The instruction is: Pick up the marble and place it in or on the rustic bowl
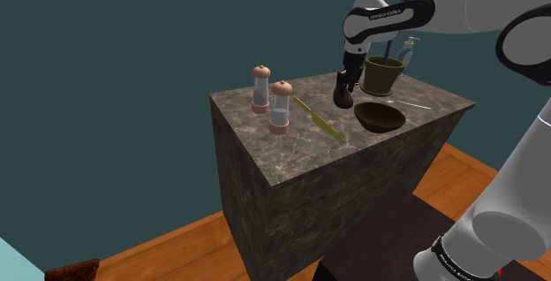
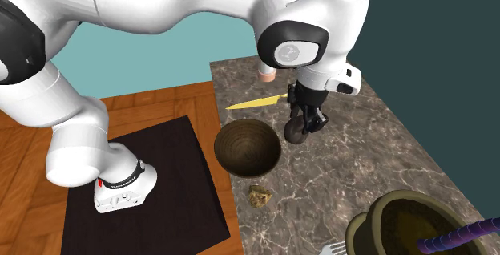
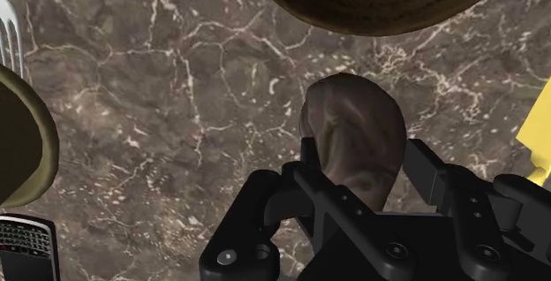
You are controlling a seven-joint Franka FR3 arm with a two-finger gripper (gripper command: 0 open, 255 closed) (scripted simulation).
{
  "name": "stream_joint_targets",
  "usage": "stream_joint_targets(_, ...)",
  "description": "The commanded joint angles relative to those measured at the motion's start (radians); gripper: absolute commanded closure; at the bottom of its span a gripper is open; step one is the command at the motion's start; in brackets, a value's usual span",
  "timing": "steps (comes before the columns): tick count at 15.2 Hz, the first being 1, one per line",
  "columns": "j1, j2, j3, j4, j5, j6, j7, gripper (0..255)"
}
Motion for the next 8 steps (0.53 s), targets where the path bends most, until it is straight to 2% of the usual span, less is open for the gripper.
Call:
stream_joint_targets(1, -0.001, -0.003, -0.001, 0.023, -0.001, -0.026, -0.001, 255)
stream_joint_targets(8, -0.001, -0.010, -0.001, 0.109, -0.003, -0.119, -0.001, 255)
